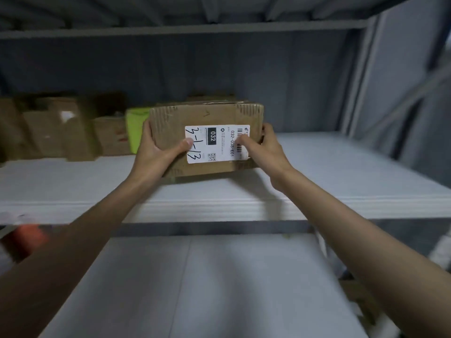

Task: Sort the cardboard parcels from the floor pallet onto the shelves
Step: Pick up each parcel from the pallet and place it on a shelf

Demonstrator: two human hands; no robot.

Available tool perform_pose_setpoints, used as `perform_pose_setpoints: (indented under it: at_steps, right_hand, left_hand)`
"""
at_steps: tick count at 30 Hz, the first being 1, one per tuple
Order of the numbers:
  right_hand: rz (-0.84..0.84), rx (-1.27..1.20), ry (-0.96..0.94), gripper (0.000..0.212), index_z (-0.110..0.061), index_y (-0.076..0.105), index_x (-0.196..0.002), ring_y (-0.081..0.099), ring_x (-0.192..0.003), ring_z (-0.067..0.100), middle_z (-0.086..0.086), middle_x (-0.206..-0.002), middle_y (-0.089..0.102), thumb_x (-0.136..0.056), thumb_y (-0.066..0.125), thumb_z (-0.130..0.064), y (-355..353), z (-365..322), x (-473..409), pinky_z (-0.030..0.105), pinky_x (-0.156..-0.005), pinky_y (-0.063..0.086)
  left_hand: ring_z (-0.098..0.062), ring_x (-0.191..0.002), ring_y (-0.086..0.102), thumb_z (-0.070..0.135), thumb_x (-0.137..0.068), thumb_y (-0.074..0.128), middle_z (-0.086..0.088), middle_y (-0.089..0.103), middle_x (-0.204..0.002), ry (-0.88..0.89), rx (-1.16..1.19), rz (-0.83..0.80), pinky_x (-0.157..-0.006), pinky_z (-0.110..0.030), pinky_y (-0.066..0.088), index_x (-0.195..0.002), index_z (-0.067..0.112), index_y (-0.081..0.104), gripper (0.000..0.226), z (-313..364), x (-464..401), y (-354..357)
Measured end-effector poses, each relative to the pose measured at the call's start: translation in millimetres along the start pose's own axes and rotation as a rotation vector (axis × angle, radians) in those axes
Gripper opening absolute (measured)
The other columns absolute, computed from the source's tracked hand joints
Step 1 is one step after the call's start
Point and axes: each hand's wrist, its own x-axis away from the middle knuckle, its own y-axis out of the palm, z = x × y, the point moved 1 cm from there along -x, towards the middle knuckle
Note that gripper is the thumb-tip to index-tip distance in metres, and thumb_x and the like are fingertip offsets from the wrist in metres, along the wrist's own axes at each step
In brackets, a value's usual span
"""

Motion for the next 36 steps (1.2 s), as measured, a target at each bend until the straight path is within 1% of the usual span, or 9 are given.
perform_pose_setpoints:
  at_steps: [3, 6, 8, 12, 16, 18, 25, 30, 36]
  right_hand:
    - [0.149, 0.055, 0.021, 0.048, -0.026, 0.046, -0.132, 0.061, -0.1, 0.001, -0.017, -0.108, 0.063, -0.09, 0.069, -0.032, -52, -2, 27, 0.019, -0.072, 0.047]
    - [0.296, 0.125, 0.057, 0.048, -0.024, 0.046, -0.129, 0.064, -0.105, 0.011, -0.01, -0.109, 0.065, -0.087, 0.07, -0.025, -99, -7, 61, 0.036, -0.087, 0.057]
    - [0.405, 0.17, 0.076, 0.05, -0.021, 0.045, -0.13, 0.064, -0.106, 0.013, -0.01, -0.107, 0.065, -0.086, 0.07, -0.023, -131, -11, 90, 0.043, -0.093, 0.057]
    - [0.637, 0.315, 0.112, 0.05, -0.019, 0.046, -0.133, 0.061, -0.101, 0.008, -0.015, -0.104, 0.062, -0.088, 0.067, -0.025, -187, -19, 161, 0.021, -0.079, 0.048]
    - [0.798, 0.455, 0.188, 0.049, -0.018, 0.045, -0.134, 0.06, -0.112, 0.014, -0.004, -0.12, 0.063, -0.09, 0.064, -0.026, -238, -20, 241, 0.034, -0.097, 0.049]
    - [0.864, 0.489, 0.223, 0.048, -0.018, 0.045, -0.134, 0.061, -0.112, 0.015, -0.002, -0.122, 0.062, -0.09, 0.064, -0.026, -264, -21, 280, 0.039, -0.099, 0.051]
    - [1.034, 0.457, 0.353, 0.047, -0.012, 0.045, -0.134, 0.064, -0.113, 0.023, 0.005, -0.125, 0.064, -0.091, 0.063, -0.02, -356, -10, 388, 0.05, -0.095, 0.055]
    - [1.073, 0.438, 0.456, 0.046, -0.01, 0.043, -0.134, 0.064, -0.113, 0.026, 0.009, -0.125, 0.063, -0.093, 0.064, -0.016, -435, 8, 464, 0.051, -0.094, 0.056]
    - [1.102, 0.413, 0.568, 0.048, -0.012, 0.041, -0.134, 0.065, -0.113, 0.025, 0.007, -0.127, 0.062, -0.093, 0.064, -0.015, -543, 30, 554, 0.05, -0.088, 0.06]
  left_hand:
    - [0.001, -0.113, 0.064, 0.055, -0.055, 0.091, 0.016, 0.066, -0.127, 0.012, 0.055, -0.122, -0.097, -0.023, 0.052, -0.141, 0.028, 0.042, 0.103, 9, -1, 49]
    - [0.0, -0.113, 0.064, 0.053, -0.054, 0.091, 0.016, 0.067, -0.125, -0.003, 0.126, -0.277, -0.103, -0.032, 0.052, -0.139, 0.03, 0.043, 0.1, 21, 11, 97]
    - [-0.002, -0.113, 0.065, 0.055, -0.053, 0.091, 0.014, 0.067, -0.125, -0.013, 0.167, -0.378, -0.104, -0.036, 0.051, -0.136, 0.031, 0.045, 0.098, 32, 23, 130]
    - [-0.006, -0.115, 0.065, 0.053, -0.052, 0.09, 0.008, 0.067, -0.128, 0.015, 0.258, -0.551, -0.105, -0.039, 0.051, -0.139, 0.021, 0.046, 0.103, 65, 58, 197]
    - [-0.005, -0.114, 0.066, 0.043, -0.061, 0.09, 0.008, 0.067, -0.127, 0.048, 0.389, -0.703, -0.104, -0.039, 0.052, -0.138, 0.021, 0.044, 0.093, 96, 119, 262]
    - [-0.002, -0.113, 0.064, 0.046, -0.058, 0.089, 0.011, 0.065, -0.126, 0.072, 0.418, -0.77, -0.104, -0.036, 0.052, -0.137, 0.023, 0.043, 0.094, 111, 151, 290]
    - [-0.009, -0.123, 0.057, 0.062, -0.048, 0.086, 0.01, 0.059, -0.132, 0.14, 0.329, -0.998, -0.109, -0.039, 0.046, -0.135, 0.031, 0.041, 0.103, 158, 253, 384]
    - [-0.02, -0.129, 0.053, 0.049, -0.062, 0.093, -0.001, 0.053, -0.142, 0.183, 0.176, -1.137, -0.11, -0.044, 0.044, -0.142, 0.02, 0.042, 0.099, 188, 329, 472]
    - [-0.025, -0.129, 0.049, 0.051, -0.064, 0.09, -0.005, 0.05, -0.136, 0.163, 0.061, -1.243, -0.109, -0.048, 0.043, -0.138, 0.018, 0.045, 0.092, 224, 433, 574]
